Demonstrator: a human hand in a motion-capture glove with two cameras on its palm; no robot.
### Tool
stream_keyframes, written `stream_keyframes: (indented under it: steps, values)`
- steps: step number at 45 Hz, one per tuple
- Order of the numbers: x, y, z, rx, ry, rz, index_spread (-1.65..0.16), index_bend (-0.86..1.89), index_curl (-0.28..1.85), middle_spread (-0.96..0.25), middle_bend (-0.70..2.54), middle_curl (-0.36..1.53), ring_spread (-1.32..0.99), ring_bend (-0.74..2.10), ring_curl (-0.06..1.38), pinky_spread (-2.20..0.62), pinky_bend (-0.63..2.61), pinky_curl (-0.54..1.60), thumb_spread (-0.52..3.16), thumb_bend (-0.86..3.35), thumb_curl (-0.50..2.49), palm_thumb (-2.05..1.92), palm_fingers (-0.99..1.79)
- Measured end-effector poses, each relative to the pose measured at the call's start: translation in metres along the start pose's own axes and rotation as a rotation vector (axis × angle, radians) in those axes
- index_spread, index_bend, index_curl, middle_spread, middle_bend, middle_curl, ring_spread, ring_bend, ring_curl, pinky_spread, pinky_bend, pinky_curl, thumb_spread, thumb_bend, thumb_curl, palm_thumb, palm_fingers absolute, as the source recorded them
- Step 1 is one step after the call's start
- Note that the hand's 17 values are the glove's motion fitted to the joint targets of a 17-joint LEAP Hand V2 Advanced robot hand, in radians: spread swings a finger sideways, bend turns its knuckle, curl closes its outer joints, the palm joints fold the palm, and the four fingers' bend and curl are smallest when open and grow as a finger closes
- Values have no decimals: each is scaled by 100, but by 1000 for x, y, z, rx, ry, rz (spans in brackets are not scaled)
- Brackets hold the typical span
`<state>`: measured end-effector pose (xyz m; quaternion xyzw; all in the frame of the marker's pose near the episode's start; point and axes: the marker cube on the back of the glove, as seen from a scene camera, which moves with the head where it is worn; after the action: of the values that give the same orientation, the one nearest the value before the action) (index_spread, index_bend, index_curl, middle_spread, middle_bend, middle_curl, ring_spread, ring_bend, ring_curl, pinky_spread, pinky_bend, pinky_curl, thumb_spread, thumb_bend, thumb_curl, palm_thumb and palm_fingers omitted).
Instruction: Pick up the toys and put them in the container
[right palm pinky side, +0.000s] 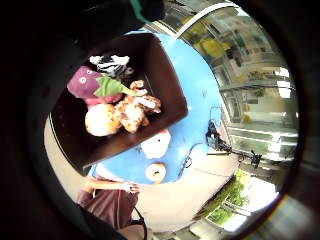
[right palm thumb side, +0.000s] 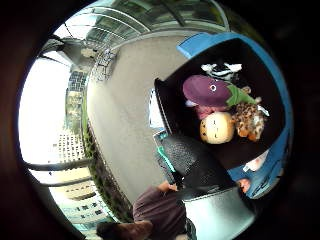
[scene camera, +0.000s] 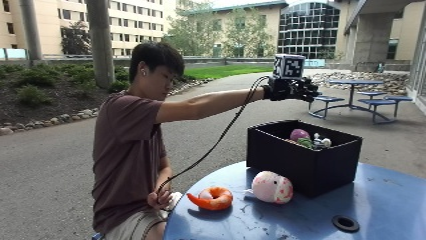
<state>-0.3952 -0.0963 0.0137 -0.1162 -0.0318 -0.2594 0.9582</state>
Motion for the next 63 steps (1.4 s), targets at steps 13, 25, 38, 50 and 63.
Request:
stream_keyframes:
  steps: [13,25,38,50,63]
  values:
    - [82,61,-37,-17,60,222,-15,2,13,6,13,37,-1,47,27,2,96,38,116,-2,48,-1,-37]
    - [197,177,-15,-19,137,393,-15,2,10,4,15,34,-1,47,28,2,90,35,121,-3,41,-1,-28]
    - [215,263,190,-301,23,244,-15,3,8,5,14,31,-1,45,29,2,93,36,122,-3,37,-2,-29]
    - [193,292,317,-252,47,117,-16,14,9,2,22,32,-11,68,34,-14,99,36,143,9,36,13,19]
    - [190,283,321,102,13,67,-21,24,16,-15,48,45,-34,97,46,-39,92,36,159,34,44,51,87]
